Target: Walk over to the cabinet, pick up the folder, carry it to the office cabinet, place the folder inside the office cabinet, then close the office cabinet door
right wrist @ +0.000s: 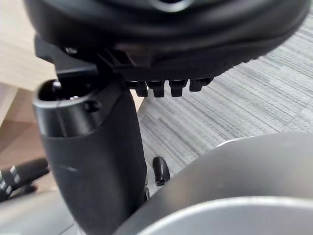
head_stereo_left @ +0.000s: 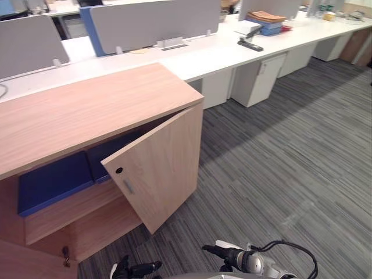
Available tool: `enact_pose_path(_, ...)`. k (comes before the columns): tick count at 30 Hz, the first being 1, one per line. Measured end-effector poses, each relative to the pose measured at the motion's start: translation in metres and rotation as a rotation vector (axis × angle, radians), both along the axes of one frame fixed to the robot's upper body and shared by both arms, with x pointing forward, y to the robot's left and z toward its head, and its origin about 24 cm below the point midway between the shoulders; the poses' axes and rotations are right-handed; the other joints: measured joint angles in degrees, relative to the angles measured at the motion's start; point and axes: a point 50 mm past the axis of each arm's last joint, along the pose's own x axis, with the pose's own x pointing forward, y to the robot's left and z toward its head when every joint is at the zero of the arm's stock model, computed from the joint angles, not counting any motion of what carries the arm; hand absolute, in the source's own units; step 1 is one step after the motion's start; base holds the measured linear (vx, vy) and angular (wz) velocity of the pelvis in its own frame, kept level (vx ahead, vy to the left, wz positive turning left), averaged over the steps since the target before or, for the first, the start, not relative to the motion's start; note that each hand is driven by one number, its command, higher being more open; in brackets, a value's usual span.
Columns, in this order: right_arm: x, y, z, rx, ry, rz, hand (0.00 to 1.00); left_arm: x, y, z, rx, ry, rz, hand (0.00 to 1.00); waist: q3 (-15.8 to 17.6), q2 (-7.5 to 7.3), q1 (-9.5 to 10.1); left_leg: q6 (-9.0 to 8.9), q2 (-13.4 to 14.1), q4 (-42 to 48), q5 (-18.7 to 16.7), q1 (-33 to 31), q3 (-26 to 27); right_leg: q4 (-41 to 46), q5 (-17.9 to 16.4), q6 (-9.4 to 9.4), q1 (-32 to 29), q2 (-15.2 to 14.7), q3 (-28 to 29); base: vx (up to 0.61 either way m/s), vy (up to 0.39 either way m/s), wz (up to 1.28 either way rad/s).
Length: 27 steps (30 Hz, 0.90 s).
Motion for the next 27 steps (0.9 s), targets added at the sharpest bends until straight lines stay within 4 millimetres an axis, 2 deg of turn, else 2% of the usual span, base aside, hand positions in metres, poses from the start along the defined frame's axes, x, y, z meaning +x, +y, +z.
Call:
enact_pose_path(2, -0.003, -0.01, -0.005, -0.031, 0.011, -0.117, 1.0, -0.006, -0.003, -0.001, -0.011, 0.011, 0.014, 1.0, -0.1, -0.11, 0.47, 0.34, -1.4, 0.4, -0.1, 0.0, -3.1, 2.9, -2.2, 0.6, 0.9, -1.9, -3.0, 0.05, 0.019, 0.87)
enact_pose_path(5, -0.012, -0.033, -0.01, -0.078, 0.039, -0.33, 1.0, -0.008, -0.003, -0.002, -0.018, 0.009, 0.043, 1.0, 0.3, -0.61, 1.06, 2.03, -6.9, 1.6, -0.1, -0.4, -9.7, 12.8, -7.8, 2.22, 1.6, -8.9, -8.2, 0.01, 0.046, 1.13)
enact_pose_path(6, -0.014, -0.039, -0.011, -0.086, 0.037, -0.384, 1.0, -0.008, -0.003, -0.002, -0.019, 0.009, 0.046, 1.0, 0.3, -0.59, 0.97, 2.58, -8.0, 1.7, -0.2, -0.7, -11.6, 14.7, -8.5, 2.03, 1.8, -10.1, -8.6, -0.02, 0.055, 1.41)
enact_pose_path(7, -0.019, -0.052, -0.011, -0.095, 0.032, -0.524, 1.0, -0.007, -0.005, -0.002, -0.019, 0.007, 0.044, 1.0, 0.3, -0.14, 0.63, 3.21, -9.9, 2.1, -0.2, -1.4, -16.0, 19.9, -9.5, -0.67, 1.2, -11.8, -7.3, -0.03, 0.024, 1.94)
enact_pose_path(8, -0.027, -0.065, -0.012, -0.102, 0.023, -0.688, 1.0, -0.004, -0.006, -0.001, -0.01, -0.004, 0.058, 1.0, 0.4, 0.72, -0.01, 4.23, -10.9, 2.5, 0.2, -2.6, -21.5, 25.9, -10.3, -5.49, -1.5, -11.0, -0.2, -0.04, 0.0, 2.12)
enact_pose_path(9, -0.033, -0.068, -0.013, -0.105, 0.025, -0.764, 1.0, -0.002, -0.005, 0.0, -0.003, -0.016, 0.074, 1.0, 0.2, 0.87, -0.1, 4.31, -11.1, 2.6, 0.3, -3.4, -24.1, 26.3, -11.9, -5.62, -2.3, -8.6, 5.1, -0.05, -0.114, 2.62)
enact_pose_path(10, -0.045, -0.071, -0.015, -0.09, 0.023, -0.958, 1.0, 0.007, -0.001, 0.003, 0.013, -0.058, 0.108, 1.0, 0.2, 0.52, -0.1, 4.31, -12.1, 4.1, 0.3, -7.2, -30.1, 23.3, -15.2, -5.4, -4.2, -1.4, 18.6, -0.06, -0.157, 2.15)
enact_pose_path(11, -0.048, -0.069, -0.016, -0.079, 0.026, -1.018, 1.0, 0.009, 0.001, 0.005, 0.021, -0.073, 0.12, 1.0, 0.5, -0.31, -0.05, 4.31, -12.7, 4.5, 0.3, -8.7, -31.5, 21.4, -15.7, -5.28, -4.8, 0.7, 23.1, -0.14, -0.256, 2.6)
enact_pose_path(12, -0.051, -0.064, -0.018, -0.051, 0.043, -1.121, 1.0, 0.015, 0.005, 0.007, 0.031, -0.096, 0.147, 1.0, 1.2, -1.84, -0.46, 4.62, -13.7, 4.0, 0.5, -10.7, -34.3, 19.3, -16.3, -2.43, -5.1, 2.4, 26.2, -0.22, -0.267, 1.71)
enact_pose_path(13, -0.053, -0.066, -0.018, -0.051, 0.049, -1.163, 1.0, 0.014, 0.002, 0.006, 0.023, -0.091, 0.158, 1.0, 1.3, -1.99, -0.33, 4.37, -13.7, 3.2, 0.7, -10.9, -34.9, 18.5, -16.2, -2.98, -5.1, 2.0, 24.2, -0.24, -0.231, 1.83)
enact_pose_path(14, -0.062, -0.068, -0.019, -0.066, 0.062, -1.224, 1.0, 0.011, 0.005, 0.006, 0.02, -0.083, 0.197, 1.0, 1.4, -2.21, 0.48, 2.96, -14.2, 8.3, 0.8, -13.2, -32.7, 17.2, -15.6, -3.18, -4.5, 0.8, 19.8, -0.23, -0.165, 1.25)
enact_pose_path(15, -0.064, -0.069, -0.019, -0.069, 0.063, -1.245, 1.0, 0.01, 0.004, 0.006, 0.021, -0.078, 0.206, 1.0, 1.4, -2.12, 0.41, 2.94, -14.8, 12.2, 0.5, -14.3, -31.1, 16.4, -15.4, -3.27, -3.5, 0.4, 17.5, -0.14, -0.155, 1.88)
enact_pose_path(16, -0.072, -0.071, -0.02, -0.073, 0.074, -1.288, 1.0, 0.008, -0.001, 0.004, 0.012, -0.069, 0.221, 1.0, 1.3, -1.57, 0.38, 1.66, -14.2, 17.0, -2.1, -14.6, -27.6, 14.2, -15.2, -3.43, -0.7, 0.7, 12.1, -0.11, -0.209, 1.81)
enact_pose_path(17, -0.072, -0.071, -0.02, -0.078, 0.075, -1.289, 1.0, 0.008, -0.001, 0.004, 0.01, -0.07, 0.222, 1.0, 1.3, -1.54, 0.81, 1.17, -13.2, 15.5, -2.8, -14.6, -26.3, 13.7, -15.2, -3.45, -0.1, 1.3, 9.7, -0.05, -0.175, 1.54)
enact_pose_path(19, -0.069, -0.066, -0.02, -0.063, 0.072, -1.288, 1.0, 0.002, 0.003, 0.004, 0.016, -0.058, 0.232, 1.0, 1.0, -2.37, 2.09, 1.19, -12.4, 12.1, -0.7, -14.0, -26.3, 12.3, -14.4, -3.45, 0.3, 1.7, 9.2, 0.04, -0.109, 0.37)
enact_pose_path(24, -0.069, -0.064, -0.02, -0.041, 0.072, -1.329, 1.0, 0.004, 0.004, 0.004, -0.017, -0.082, 0.251, 1.0, 1.1, -2.85, 2.37, 0.64, -11.2, 5.8, 3.9, -13.0, -29.0, 8.0, -11.9, -3.69, 1.9, 3.2, 7.1, 0.04, -0.077, 0.33)
enact_pose_path(25, -0.069, -0.065, -0.02, -0.036, 0.071, -1.346, 1.0, 0.009, 0.003, 0.005, -0.021, -0.094, 0.236, 1.0, 1.4, -2.72, 2.33, 1.24, -10.8, 4.2, 5.1, -13.1, -28.2, 8.0, -11.8, -3.89, 2.0, 3.0, 6.1, -0.04, -0.079, 0.42)
enact_pose_path(26, -0.069, -0.065, -0.02, -0.032, 0.07, -1.359, 1.0, 0.011, 0.002, 0.005, -0.022, -0.099, 0.223, 1.0, 1.6, -2.65, 2.28, 3.02, -10.4, 3.5, 4.6, -13.1, -26.1, 8.0, -11.7, -4.05, 2.0, 3.0, 5.5, -0.08, -0.043, 0.41)
enact_pose_path(27, -0.068, -0.065, -0.02, -0.014, 0.067, -1.393, 1.0, 0.015, 0.004, 0.007, -0.022, -0.112, 0.214, 1.0, 2.6, -2.15, 2.22, 8.94, -8.8, 5.1, 1.6, -14.7, -16.4, 7.7, -11.4, -4.52, 2.5, 3.3, 4.0, -0.09, -0.051, 0.87)
